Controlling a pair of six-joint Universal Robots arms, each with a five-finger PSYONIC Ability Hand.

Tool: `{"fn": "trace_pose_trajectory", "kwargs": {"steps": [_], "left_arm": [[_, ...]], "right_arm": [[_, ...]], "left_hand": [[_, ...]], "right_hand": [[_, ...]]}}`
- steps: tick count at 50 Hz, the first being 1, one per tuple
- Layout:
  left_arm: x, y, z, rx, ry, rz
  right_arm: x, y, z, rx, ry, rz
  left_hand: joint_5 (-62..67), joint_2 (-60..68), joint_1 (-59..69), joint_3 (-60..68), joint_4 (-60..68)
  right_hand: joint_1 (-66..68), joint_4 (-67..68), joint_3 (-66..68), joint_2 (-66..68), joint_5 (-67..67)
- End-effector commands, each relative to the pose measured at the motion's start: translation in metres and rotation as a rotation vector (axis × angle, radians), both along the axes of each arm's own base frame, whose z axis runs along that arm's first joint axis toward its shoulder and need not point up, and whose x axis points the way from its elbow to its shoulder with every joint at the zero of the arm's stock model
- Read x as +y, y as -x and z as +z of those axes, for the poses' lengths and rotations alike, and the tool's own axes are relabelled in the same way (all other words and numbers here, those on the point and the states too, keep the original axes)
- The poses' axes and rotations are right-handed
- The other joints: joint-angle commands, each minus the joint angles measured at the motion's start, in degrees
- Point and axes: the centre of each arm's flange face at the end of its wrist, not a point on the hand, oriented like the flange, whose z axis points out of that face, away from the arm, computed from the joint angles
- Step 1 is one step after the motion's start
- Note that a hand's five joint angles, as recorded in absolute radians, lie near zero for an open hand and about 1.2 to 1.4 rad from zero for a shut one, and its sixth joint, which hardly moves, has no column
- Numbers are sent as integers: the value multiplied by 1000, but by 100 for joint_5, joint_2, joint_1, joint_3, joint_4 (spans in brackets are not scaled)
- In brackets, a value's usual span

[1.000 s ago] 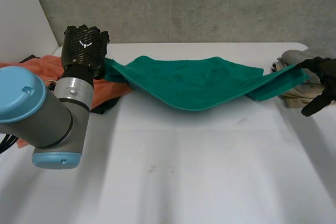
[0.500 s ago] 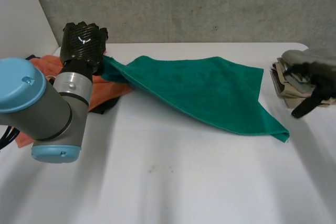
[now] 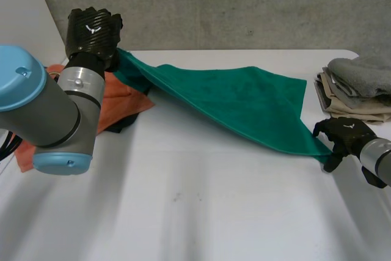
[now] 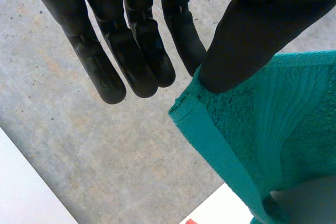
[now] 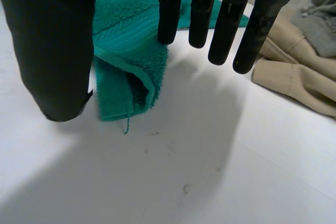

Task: Fold the laundry.

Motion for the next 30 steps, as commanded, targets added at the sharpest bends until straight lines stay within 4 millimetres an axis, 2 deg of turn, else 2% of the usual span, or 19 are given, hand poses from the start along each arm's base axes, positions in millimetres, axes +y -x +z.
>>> {"fn": "trace_pose_trajectory", "kwargs": {"steps": [1,12,18,21,25,26,30], "left_arm": [[-2,0,5,10,14,1],[-5,0,11,16,30,7],[-9,-5,13,18,31,21],[-10,-4,14,21,34,20],[-13,-8,16,31,32,28],[-15,-11,18,37,27,36],[-16,-16,17,36,-2,46]], "right_arm": [[-9,-7,-5,-8,18,14],[-17,-16,-8,-16,30,31],[-23,-20,-13,-33,27,33],[-28,-21,-13,-53,28,23],[-33,-20,-12,-74,34,12],[-35,-20,-10,-81,38,8],[-38,-19,2,-103,62,-6]], "left_hand": [[1377,1134,1372,1153,1126],[1377,1134,1372,1153,1126],[1377,1134,1372,1153,1126],[1377,1134,1372,1153,1126],[1377,1134,1372,1153,1126],[1377,1134,1372,1153,1126],[1377,1134,1372,1153,1126]], "right_hand": [[1262,861,869,900,969],[1531,1130,1138,1169,1238],[2287,1886,1894,1925,1994],[2858,2457,2465,2496,2565],[4437,4037,4045,4075,4144],[5684,5284,5292,5322,5391],[5697,5296,5304,5335,5404]]}}
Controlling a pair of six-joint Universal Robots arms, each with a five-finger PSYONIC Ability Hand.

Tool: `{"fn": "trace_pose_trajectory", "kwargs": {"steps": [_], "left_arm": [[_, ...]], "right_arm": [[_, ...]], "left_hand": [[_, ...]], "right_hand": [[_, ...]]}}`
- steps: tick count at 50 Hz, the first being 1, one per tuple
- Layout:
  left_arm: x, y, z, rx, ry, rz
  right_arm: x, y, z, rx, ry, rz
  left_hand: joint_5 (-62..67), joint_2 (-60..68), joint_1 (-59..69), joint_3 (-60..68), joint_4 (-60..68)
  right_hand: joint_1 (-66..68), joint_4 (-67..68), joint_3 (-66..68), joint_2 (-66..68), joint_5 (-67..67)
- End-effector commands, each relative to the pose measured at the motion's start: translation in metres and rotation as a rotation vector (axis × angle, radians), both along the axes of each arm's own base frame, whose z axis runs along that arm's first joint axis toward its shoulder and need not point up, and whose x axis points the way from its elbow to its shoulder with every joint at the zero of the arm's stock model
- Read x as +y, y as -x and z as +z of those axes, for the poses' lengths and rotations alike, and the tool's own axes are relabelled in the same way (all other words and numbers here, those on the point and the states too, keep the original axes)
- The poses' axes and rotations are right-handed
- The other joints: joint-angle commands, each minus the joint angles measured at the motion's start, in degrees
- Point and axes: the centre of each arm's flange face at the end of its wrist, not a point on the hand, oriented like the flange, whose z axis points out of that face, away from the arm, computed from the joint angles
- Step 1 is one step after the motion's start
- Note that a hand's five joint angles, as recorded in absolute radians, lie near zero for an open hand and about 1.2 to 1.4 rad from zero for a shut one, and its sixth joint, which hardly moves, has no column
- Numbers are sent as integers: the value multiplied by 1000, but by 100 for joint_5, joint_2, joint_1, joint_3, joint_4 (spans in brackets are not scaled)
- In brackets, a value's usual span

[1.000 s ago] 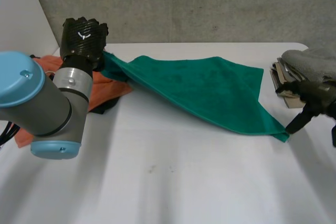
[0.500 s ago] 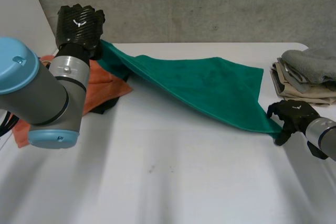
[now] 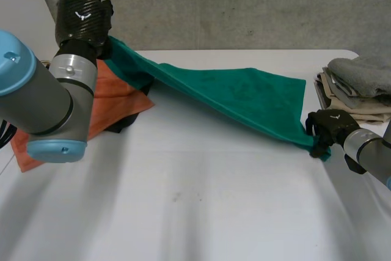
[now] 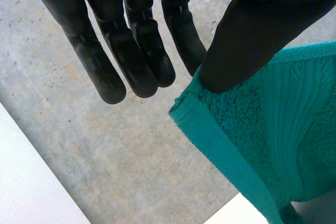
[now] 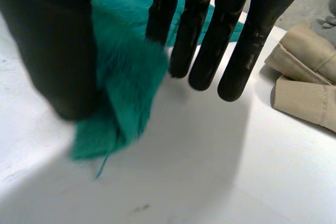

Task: Fold the laundry.

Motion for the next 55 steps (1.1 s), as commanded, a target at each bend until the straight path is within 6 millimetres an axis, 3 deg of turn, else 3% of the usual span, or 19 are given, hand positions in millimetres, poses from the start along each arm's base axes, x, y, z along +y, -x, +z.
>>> {"fn": "trace_pose_trajectory", "kwargs": {"steps": [1,7,11,14,17,20,25,29,41,47,55], "left_arm": [[-3,-9,0,5,-43,18],[11,-15,-10,-32,-143,16],[25,-23,-7,-48,-172,19],[33,-26,-6,-52,-179,16],[40,-27,-13,-62,-201,12],[43,-27,-24,-72,-228,6],[39,-26,-35,-60,-262,5],[30,-26,-42,-61,-276,14],[18,-22,-20,-32,-208,18],[17,-22,-20,-32,-208,17],[14,-21,-23,-35,-213,18]], "right_arm": [[-6,2,20,-38,40,-22],[-2,11,82,-39,171,-32],[5,29,109,-31,181,-61],[17,29,124,-37,153,-27],[32,18,117,-51,73,57],[42,14,95,-55,-16,100],[34,15,59,-39,-86,101],[33,17,52,-33,-99,78],[46,13,32,13,-12,108],[52,-1,28,74,41,171],[46,-5,18,125,74,209]], "left_hand": [[1377,1133,1372,1153,1126],[1377,1133,1372,1153,1126],[1377,1133,1372,1153,1126],[1377,1133,1372,1153,1126],[1377,1133,1372,1153,1126],[1377,1133,1372,1153,1126],[1377,1133,1372,1153,1126],[1377,1133,1372,1153,1126],[1377,1133,1372,1153,1126],[1377,1133,1372,1153,1126],[1377,1133,1372,1153,1126]], "right_hand": [[2865,1723,1734,1727,3704],[2865,1723,1734,1727,3704],[2865,1723,1734,1727,3704],[2865,1723,1734,1727,3704],[2865,1723,1734,1727,3704],[2865,1723,1734,1727,3704],[-518,-1660,-1649,-1656,321],[-1636,-2777,-2766,-2773,-797],[-1840,-2981,-2970,-2977,-1001],[-1839,-2981,-2970,-2977,-1000],[-1655,-2797,-2786,-2793,-816]]}}
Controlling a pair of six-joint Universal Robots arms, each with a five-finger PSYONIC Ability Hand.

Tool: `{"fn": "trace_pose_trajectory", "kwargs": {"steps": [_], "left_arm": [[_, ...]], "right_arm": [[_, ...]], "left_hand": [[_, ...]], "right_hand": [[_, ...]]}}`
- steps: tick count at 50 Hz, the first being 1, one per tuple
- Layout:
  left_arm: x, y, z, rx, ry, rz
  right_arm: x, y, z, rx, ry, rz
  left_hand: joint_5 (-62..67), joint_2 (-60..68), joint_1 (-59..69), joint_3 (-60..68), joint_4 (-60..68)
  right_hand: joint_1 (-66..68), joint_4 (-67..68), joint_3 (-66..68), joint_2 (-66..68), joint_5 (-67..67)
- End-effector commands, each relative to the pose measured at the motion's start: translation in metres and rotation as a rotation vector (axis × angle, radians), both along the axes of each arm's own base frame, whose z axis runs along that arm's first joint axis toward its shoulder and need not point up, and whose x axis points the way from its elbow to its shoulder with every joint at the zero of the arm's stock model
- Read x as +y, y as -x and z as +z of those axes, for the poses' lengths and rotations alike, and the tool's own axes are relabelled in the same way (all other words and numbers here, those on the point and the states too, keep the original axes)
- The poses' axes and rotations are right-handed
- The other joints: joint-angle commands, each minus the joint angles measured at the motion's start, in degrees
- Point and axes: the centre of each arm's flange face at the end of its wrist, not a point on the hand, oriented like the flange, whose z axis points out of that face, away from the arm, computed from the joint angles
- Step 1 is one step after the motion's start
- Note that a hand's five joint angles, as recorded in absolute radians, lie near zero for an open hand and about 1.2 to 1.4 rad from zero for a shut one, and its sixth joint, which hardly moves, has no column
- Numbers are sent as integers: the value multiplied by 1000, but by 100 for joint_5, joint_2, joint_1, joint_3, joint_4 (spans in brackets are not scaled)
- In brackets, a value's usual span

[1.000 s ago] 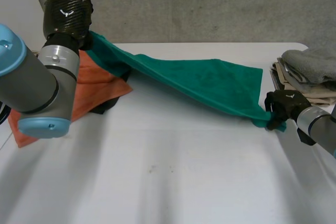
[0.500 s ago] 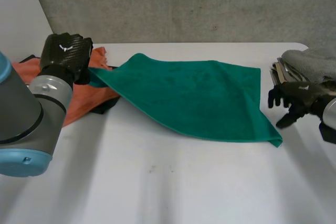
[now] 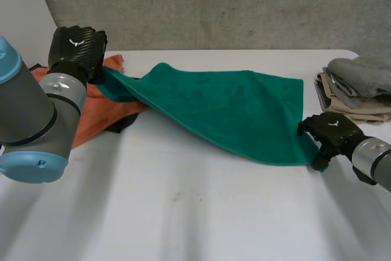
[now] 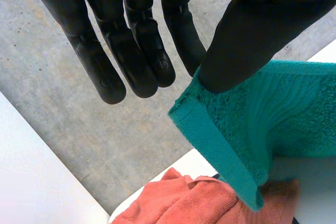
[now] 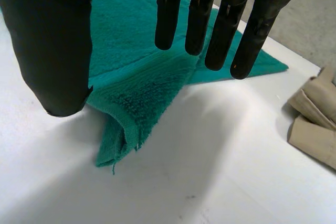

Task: Fold the laundry.

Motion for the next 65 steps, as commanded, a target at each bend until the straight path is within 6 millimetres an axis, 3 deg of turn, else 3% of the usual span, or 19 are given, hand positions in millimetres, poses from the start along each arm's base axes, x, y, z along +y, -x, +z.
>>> {"fn": "trace_pose_trajectory", "kwargs": {"steps": [1,11,17,20,25,29,30,33,34,40,44,48,50,54,58,60,63,64,65], "left_arm": [[-2,0,-2,-2,-5,1],[-14,-11,3,5,12,41],[-20,-12,4,6,19,49],[-22,-14,4,6,19,55],[-22,-14,4,7,17,58],[-17,-12,0,-3,0,48],[-13,-11,1,-6,-3,42],[-4,-12,1,-18,-26,37],[7,-16,6,-29,-41,36],[51,-33,18,-90,-115,31],[79,-42,1,-261,-226,10],[99,-45,-28,-436,-330,-41],[100,-41,-43,-496,-359,-67],[75,-28,-73,-550,-386,-86],[35,-7,-80,-524,-308,-69],[17,2,-74,-503,-251,-53],[-21,21,-49,-441,-91,-16],[-31,26,-41,-420,-39,-6],[-52,34,-18,-367,80,20]], "right_arm": [[-6,-6,-8,41,37,37],[-13,-14,-21,74,38,36],[-20,-14,-23,111,73,33],[-25,-13,-27,131,80,24],[-34,-11,-18,145,107,-11],[-35,-8,12,126,154,-36],[-33,-6,35,115,195,-49],[-24,-4,77,107,258,-60],[-13,-5,100,112,278,-54],[18,14,164,152,280,-87],[36,31,177,268,231,-93],[49,33,164,419,147,-18],[49,32,146,477,89,33],[35,28,105,530,-49,58],[7,15,89,586,-15,37],[-9,9,90,598,52,7],[-43,-1,107,576,259,-83],[-52,-4,116,559,327,-107],[-68,-8,137,512,466,-153]], "left_hand": [[1377,1132,1372,1153,1125],[1377,1132,1372,1153,1125],[1377,1132,1372,1153,1125],[1377,1132,1372,1153,1125],[1377,1132,1372,1153,1125],[1377,1132,1372,1153,1125],[1377,1132,1372,1153,1125],[1377,1132,1372,1153,1125],[1377,1132,1372,1153,1125],[1377,1132,1372,1153,1125],[1377,1132,1372,1153,1125],[1377,1132,1372,1153,1125],[1377,1132,1372,1153,1125],[1377,1132,1372,1153,1125],[1377,1132,1372,1153,1125],[1377,1132,1372,1153,1125],[1377,1132,1372,1153,1125],[1377,1132,1372,1153,1125],[1377,1132,1372,1153,1125]], "right_hand": [[850,490,505,463,493],[1337,977,992,950,980],[3320,2960,2975,2933,2963],[5332,4973,4987,4945,4975],[5336,4976,4991,4948,4978],[5336,4976,4991,4948,4978],[5336,4976,4991,4948,4978],[5336,4976,4991,4948,4978],[5336,4976,4991,4948,4978],[5336,4976,4991,4948,4978],[5336,4976,4991,4948,4978],[5336,4976,4991,4948,4978],[5336,4976,4991,4948,4978],[5336,4976,4991,4948,4978],[5336,4976,4991,4948,4978],[5336,4976,4991,4948,4978],[5336,4976,4991,4948,4978],[5336,4976,4991,4948,4978],[5336,4976,4991,4948,4978]]}}
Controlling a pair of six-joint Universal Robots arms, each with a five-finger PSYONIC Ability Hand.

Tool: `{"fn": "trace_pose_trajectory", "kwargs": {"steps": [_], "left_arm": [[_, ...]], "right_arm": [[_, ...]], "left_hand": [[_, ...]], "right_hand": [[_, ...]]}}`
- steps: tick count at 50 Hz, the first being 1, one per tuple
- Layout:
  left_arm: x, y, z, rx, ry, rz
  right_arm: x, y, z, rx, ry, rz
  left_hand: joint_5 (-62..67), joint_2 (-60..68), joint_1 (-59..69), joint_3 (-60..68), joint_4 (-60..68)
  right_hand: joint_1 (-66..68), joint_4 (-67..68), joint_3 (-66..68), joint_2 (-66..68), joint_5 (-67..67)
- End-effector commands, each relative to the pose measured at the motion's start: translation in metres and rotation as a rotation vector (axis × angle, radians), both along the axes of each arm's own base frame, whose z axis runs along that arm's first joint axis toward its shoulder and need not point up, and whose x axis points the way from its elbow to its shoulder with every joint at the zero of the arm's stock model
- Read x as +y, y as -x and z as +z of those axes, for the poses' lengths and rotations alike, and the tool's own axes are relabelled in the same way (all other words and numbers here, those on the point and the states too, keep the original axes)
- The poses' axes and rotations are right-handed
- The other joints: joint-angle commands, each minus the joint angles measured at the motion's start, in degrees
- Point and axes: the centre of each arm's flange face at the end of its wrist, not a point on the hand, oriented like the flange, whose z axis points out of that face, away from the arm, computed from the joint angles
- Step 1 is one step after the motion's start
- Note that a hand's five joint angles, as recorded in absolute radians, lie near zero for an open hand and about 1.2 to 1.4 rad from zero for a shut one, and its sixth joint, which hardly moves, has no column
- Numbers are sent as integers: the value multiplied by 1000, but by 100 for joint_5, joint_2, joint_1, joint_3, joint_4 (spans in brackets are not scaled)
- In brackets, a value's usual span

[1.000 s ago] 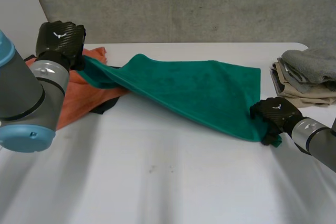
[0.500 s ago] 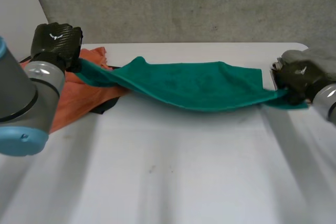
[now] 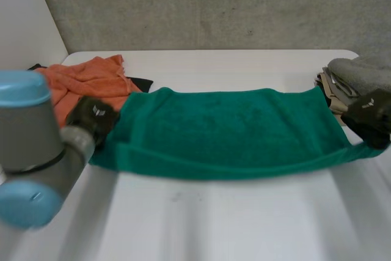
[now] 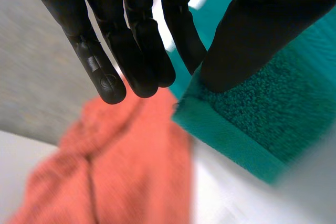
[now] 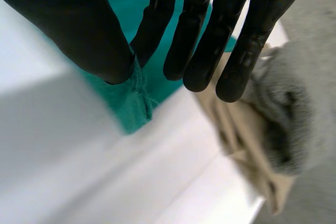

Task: Fold the laundry.

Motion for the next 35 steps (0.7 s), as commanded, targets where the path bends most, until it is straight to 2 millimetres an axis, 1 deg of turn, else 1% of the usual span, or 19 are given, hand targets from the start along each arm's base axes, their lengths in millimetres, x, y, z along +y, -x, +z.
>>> {"fn": "trace_pose_trajectory", "kwargs": {"steps": [1,3,4,7,8,11,12,14,15,16,19,20,22,25,26,27,29,30,35], "left_arm": [[-96,46,67,186,444,10],[-112,53,96,246,585,9],[-124,56,124,302,726,13],[-135,55,167,383,924,31],[-137,54,189,424,1024,39],[-137,50,207,459,1099,50],[-138,47,208,463,1109,55],[-139,47,205,462,1096,56],[-139,47,200,456,1083,56],[-141,47,186,440,1043,57],[-139,46,162,420,967,52],[-135,43,153,415,926,49],[-127,41,134,397,865,37],[-118,42,117,381,809,27],[-113,43,105,371,775,23],[-110,44,100,366,760,19],[-100,48,99,366,743,4],[-87,52,107,379,748,-15],[-63,50,131,404,780,-33]], "right_arm": [[-80,-27,53,-94,551,-40],[-92,-31,78,-153,710,-41],[-100,-34,103,-206,862,-32],[-108,-36,137,-261,1070,-8],[-110,-38,153,-280,1175,4],[-110,-41,165,-292,1252,27],[-109,-44,169,-299,1264,35],[-110,-45,166,-304,1255,37],[-110,-46,164,-306,1248,40],[-110,-48,157,-305,1221,40],[-110,-51,137,-302,1137,39],[-107,-55,123,-303,1078,45],[-100,-61,104,-318,991,47],[-90,-71,82,-359,882,50],[-79,-79,61,-398,771,51],[-72,-83,51,-423,707,49],[-59,-86,34,-475,581,26],[-47,-86,21,-532,454,-9],[-18,-86,-2,-728,119,-139]], "left_hand": [[1377,1131,1372,1148,1123],[1377,1131,1372,1148,1123],[1377,1131,1372,1148,1123],[1377,1131,1372,1148,1123],[1377,1131,1372,1148,1123],[1377,1131,1372,1148,1123],[1377,1131,1372,1148,1123],[1377,1131,1372,1148,1123],[1377,1131,1372,1148,1123],[1377,1131,1372,1148,1123],[1377,1131,1372,1148,1123],[1377,1131,1372,1148,1123],[1377,1131,1372,1148,1123],[1377,1131,1372,1148,1123],[1377,1131,1372,1148,1123],[1377,1131,1372,1148,1123],[1377,1131,1372,1148,1123],[1377,1131,1372,1148,1123],[1377,1131,1372,1148,1123]], "right_hand": [[2270,1187,1229,1250,1272],[2270,1187,1229,1250,1272],[2270,1187,1229,1250,1272],[2270,1187,1229,1250,1272],[2270,1187,1229,1250,1272],[2270,1187,1229,1250,1272],[2270,1187,1229,1250,1272],[2270,1187,1229,1250,1272],[2270,1187,1229,1250,1272],[2270,1187,1229,1250,1272],[2270,1187,1229,1250,1272],[2270,1187,1229,1250,1272],[2270,1187,1229,1250,1272],[2270,1187,1229,1250,1272],[360,-722,-681,-659,-637],[-1241,-2323,-2282,-2260,-2238],[-4104,-5186,-5145,-5123,-5101],[-4730,-5813,-5771,-5750,-5728],[-4730,-5813,-5771,-5750,-5728]]}}
